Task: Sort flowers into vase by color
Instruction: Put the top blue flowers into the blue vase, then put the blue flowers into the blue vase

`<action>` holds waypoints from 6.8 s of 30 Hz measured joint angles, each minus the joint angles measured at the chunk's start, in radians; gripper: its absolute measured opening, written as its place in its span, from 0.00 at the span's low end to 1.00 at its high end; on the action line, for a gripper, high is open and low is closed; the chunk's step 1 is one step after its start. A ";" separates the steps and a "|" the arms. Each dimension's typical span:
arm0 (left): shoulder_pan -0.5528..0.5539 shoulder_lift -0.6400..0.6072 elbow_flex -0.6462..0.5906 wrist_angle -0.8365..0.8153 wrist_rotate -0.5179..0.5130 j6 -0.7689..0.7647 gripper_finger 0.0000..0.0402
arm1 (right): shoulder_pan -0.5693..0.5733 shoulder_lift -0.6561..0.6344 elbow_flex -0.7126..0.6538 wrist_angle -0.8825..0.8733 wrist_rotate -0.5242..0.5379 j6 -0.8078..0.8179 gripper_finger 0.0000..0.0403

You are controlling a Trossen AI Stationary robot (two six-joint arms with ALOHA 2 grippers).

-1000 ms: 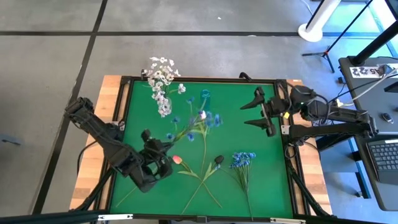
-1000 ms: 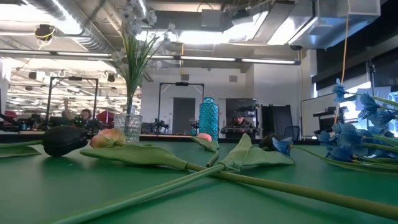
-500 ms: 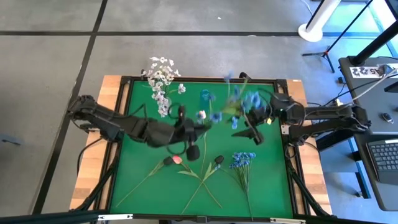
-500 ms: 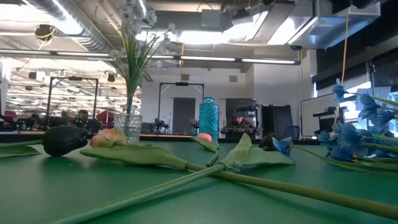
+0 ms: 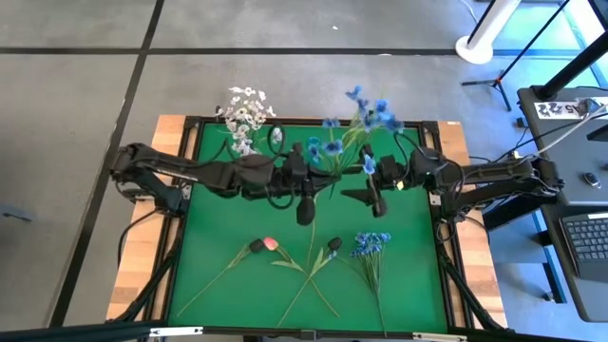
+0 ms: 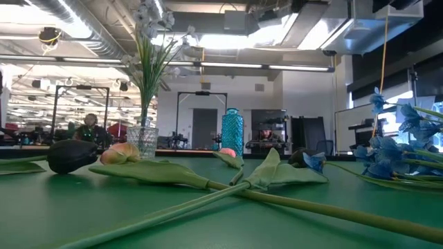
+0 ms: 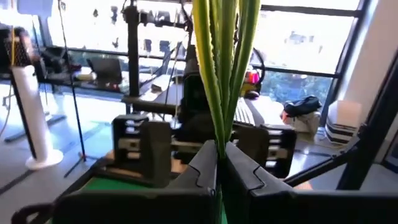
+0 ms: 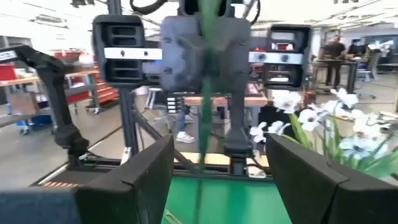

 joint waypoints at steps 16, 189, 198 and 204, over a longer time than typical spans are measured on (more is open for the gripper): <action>0.011 0.021 0.000 0.024 0.001 0.011 0.00 | 0.000 0.017 0.000 0.019 0.051 0.032 0.38; -0.482 -0.443 -0.928 -0.124 -0.812 -0.761 0.00 | 0.494 0.009 0.082 -1.217 0.056 0.974 0.66; -0.482 -0.443 -0.929 -0.081 -0.812 -0.780 0.00 | 0.693 0.173 0.082 -1.194 0.213 1.302 0.66; -0.482 -0.443 -0.929 -0.073 -0.801 -0.814 0.00 | 0.736 0.304 0.082 -1.092 0.236 1.418 0.66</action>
